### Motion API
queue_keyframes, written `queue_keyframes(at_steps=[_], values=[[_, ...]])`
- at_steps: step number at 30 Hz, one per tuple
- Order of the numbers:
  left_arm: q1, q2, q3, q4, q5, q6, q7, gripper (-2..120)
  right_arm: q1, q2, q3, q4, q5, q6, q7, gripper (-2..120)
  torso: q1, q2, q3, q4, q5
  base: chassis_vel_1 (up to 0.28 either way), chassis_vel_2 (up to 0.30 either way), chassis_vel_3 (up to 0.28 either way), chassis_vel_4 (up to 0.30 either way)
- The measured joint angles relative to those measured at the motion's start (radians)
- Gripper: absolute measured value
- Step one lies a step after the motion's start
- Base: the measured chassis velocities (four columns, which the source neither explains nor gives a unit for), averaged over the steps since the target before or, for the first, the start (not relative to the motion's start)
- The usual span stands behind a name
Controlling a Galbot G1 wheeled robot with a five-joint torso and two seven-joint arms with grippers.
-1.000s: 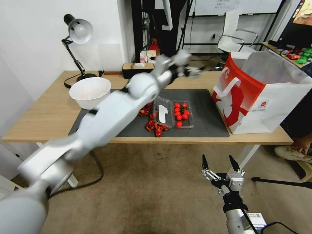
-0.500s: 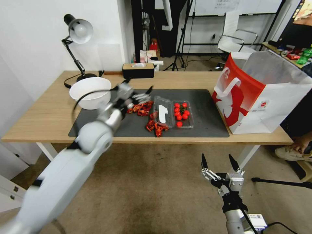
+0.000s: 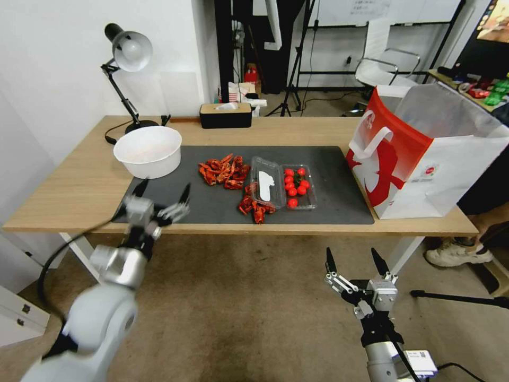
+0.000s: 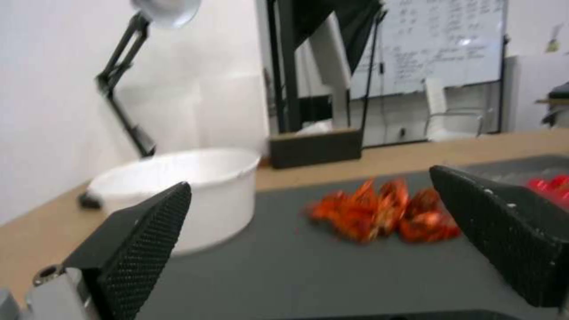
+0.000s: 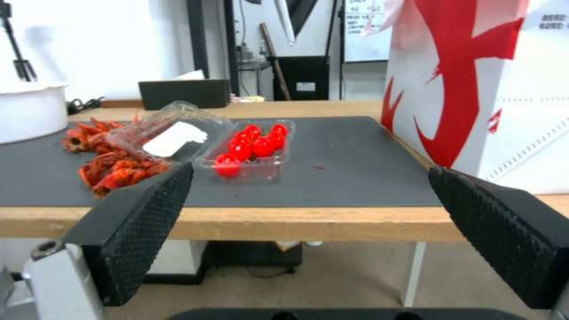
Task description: Pick up the trash from the table and place it into the takeout bag.
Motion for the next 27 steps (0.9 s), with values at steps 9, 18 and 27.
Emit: queue_keyframes(at_steps=[9, 18, 27], values=[[0.095, -0.057, -0.007, 0.077, 0.062, -0.111, 0.002, 100, 0.063, -0.046, 0.035, -0.031, 0.045, 0.000, -0.080, 100, 0.000, 0.000, 0.000, 0.0000, 0.0000, 0.000, 0.000, 0.000, 0.000], [0.112, -0.086, 0.004, 0.162, 0.095, -0.190, -0.031, 100, 0.104, -0.057, 0.029, -0.077, 0.052, -0.016, -0.112, 100, 0.000, 0.000, 0.000, 0.0000, -0.0001, 0.000, 0.000, 0.000, 0.000], [0.116, -0.112, 0.010, 0.162, 0.109, -0.192, -0.032, 100, 0.110, -0.058, 0.027, -0.088, 0.059, -0.017, -0.131, 100, 0.000, 0.000, 0.000, -0.0001, 0.0000, 0.000, 0.000, 0.000, 0.000]])
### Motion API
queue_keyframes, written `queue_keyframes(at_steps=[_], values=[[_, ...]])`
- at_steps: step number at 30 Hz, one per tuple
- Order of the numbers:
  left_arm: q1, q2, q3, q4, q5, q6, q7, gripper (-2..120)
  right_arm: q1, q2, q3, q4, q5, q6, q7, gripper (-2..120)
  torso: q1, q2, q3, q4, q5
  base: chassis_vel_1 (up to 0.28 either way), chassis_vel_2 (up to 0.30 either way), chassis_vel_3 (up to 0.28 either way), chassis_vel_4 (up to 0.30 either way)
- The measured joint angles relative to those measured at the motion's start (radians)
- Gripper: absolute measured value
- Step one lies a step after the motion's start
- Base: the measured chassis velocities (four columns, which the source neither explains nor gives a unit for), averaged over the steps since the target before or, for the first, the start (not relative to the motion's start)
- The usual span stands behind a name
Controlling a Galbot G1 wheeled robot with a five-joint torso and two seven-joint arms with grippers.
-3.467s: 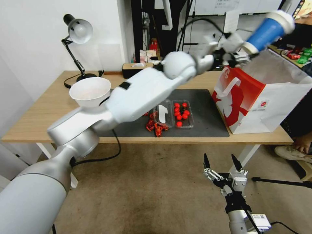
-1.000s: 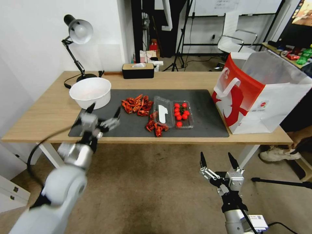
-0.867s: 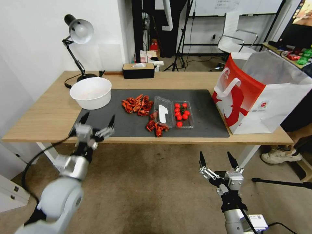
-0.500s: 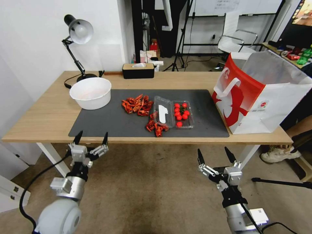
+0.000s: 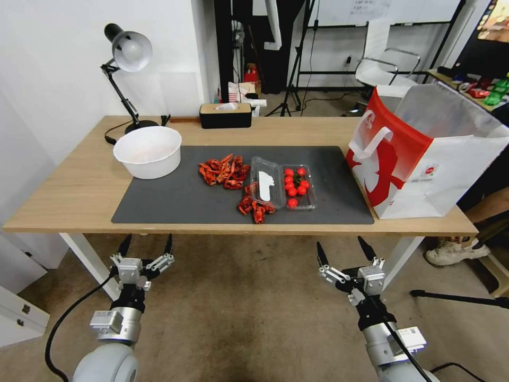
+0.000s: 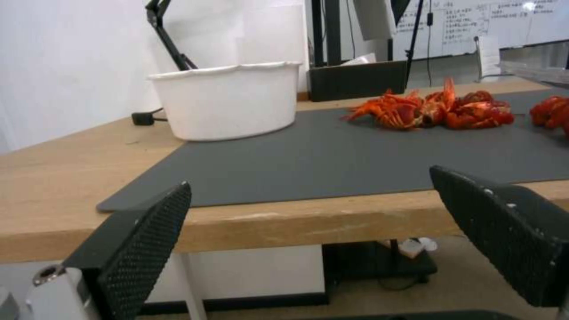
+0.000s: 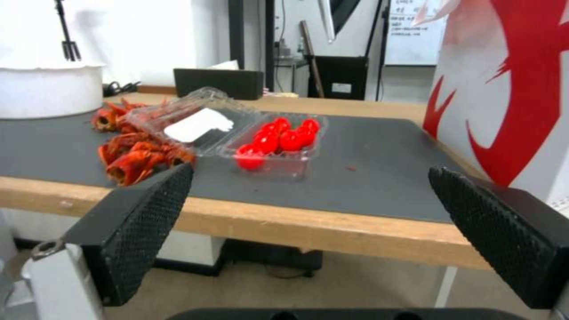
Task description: Pick up the trash from the table and place it into the takeout bag.
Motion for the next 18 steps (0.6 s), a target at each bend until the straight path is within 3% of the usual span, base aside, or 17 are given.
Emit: queue_keyframes(at_steps=[18], values=[[0.011, -0.003, -0.011, -0.002, 0.000, -0.011, 0.011, 100, -0.001, 0.004, 0.000, -0.005, 0.018, 0.006, -0.020, 100, 0.000, 0.000, 0.000, 0.0000, -0.0001, 0.000, 0.000, 0.000, 0.000]])
